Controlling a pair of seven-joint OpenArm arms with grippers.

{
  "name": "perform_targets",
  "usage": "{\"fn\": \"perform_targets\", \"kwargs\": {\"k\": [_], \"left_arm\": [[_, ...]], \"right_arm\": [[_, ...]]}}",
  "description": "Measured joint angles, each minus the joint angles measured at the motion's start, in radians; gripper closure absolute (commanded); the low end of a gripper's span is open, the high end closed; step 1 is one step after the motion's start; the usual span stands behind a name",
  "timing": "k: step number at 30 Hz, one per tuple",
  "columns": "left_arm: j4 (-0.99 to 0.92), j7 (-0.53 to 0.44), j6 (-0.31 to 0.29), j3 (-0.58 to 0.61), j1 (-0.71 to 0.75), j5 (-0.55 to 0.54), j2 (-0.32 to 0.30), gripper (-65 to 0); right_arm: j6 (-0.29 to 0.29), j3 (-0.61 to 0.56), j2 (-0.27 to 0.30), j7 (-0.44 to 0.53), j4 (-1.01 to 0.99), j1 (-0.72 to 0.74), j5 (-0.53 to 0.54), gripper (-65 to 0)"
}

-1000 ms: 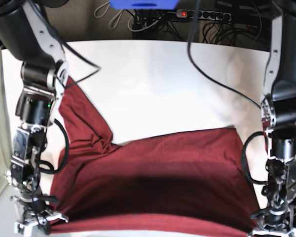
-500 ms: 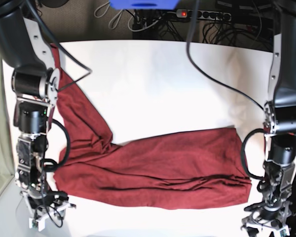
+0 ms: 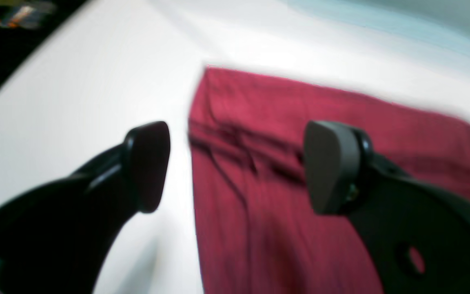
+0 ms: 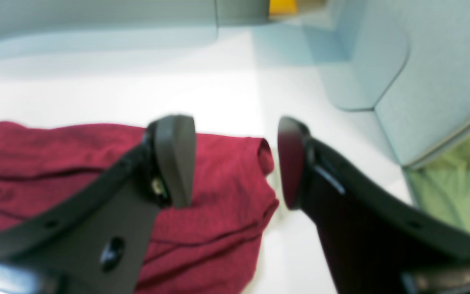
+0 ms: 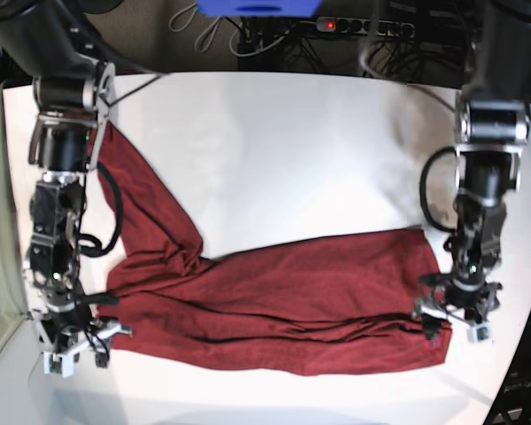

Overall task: Layout the t-shirt on the table in an organized manner, then fold the t-shirt properly
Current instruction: 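Lower the shirt onto the table with both grippers, then pull the shirt corners apart with both grippers to stretch it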

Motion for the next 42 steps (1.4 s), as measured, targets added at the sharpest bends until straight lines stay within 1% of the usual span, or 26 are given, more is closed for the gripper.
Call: {"fn": "perform_targets", "kwargs": {"k": [2,4,5,6,7,11,14,16,19,23,28,29,33,34,36,40,42], "left_arm": [[0.167,0.057,0.005,-0.001,0.103,0.001,-0.018,-49.4],[0.323,0.087,-0.007,-0.024,0.208,-0.001,-0.025,-49.4],[0.398,0.108,-0.002,-0.048,0.262,-0.001,-0.02,-49.4],[0.46,0.106,-0.011,-0.078,0.318,0.007,-0.011,-49.4],[0.509,0.126,-0.014,-0.109,0.371,0.01,0.0,-49.4],[0.595,0.185,0.001,-0.211,0.527,0.013,0.041,-49.4],[0.62,0.172,-0.007,-0.245,0.595,0.01,0.054,-49.4],[0.586,0.162,-0.008,-0.245,0.599,0.008,0.055,-49.4],[0.54,0.173,-0.006,-0.245,0.59,0.011,0.063,-49.4],[0.483,0.168,-0.003,-0.246,0.519,0.019,0.082,-49.4],[0.414,0.153,-0.017,-0.245,0.456,0.147,0.141,-49.5],[0.386,0.122,-0.013,-0.245,0.447,0.187,0.154,-49.5],[0.352,0.123,-0.007,-0.246,0.416,0.234,0.18,-49.2],[0.344,0.116,-0.009,-0.246,0.415,0.237,0.182,-47.9],[0.32,0.089,-0.011,-0.246,0.412,0.239,0.183,-41.3],[0.303,0.078,-0.004,-0.251,0.408,0.241,0.181,-19.0],[0.311,0.081,-0.006,-0.251,0.409,0.235,0.183,-6.6]], "right_arm": [[-0.001,0.0,0.0,-0.002,0.058,-0.047,0.002,-33.1],[0.0,0.001,-0.002,-0.007,0.11,-0.097,0.002,-33.1],[0.0,0.001,-0.002,-0.004,0.137,-0.122,0.003,-33.1],[0.001,0.002,-0.003,-0.003,0.164,-0.149,0.005,-33.1],[0.001,0.001,-0.004,-0.005,0.186,-0.172,0.002,-33.1],[0.001,0.003,-0.004,-0.004,0.24,-0.248,0.003,-33.1],[0.001,0.003,-0.01,0.0,0.275,-0.309,0.006,-33.1],[0.001,0.006,-0.028,0.001,0.277,-0.342,0.006,-33.1],[0.001,0.01,-0.051,-0.001,0.277,-0.379,0.006,-33.1],[0.001,0.008,-0.059,0.001,0.278,-0.412,0.006,-33.1],[0.001,0.009,-0.058,0.001,0.278,-0.441,0.006,-33.1],[0.001,0.01,-0.059,-0.001,0.278,-0.441,0.005,-33.1],[0.001,0.01,-0.059,0.005,0.278,-0.442,0.006,-33.1],[0.001,0.01,-0.059,0.004,0.278,-0.446,0.006,-33.1],[0.001,0.01,-0.059,0.004,0.278,-0.45,0.006,-33.1],[0.001,0.01,-0.059,0.002,0.278,-0.457,0.006,-33.1],[0.001,0.009,-0.059,0.005,0.279,-0.469,0.006,-33.1]]}}
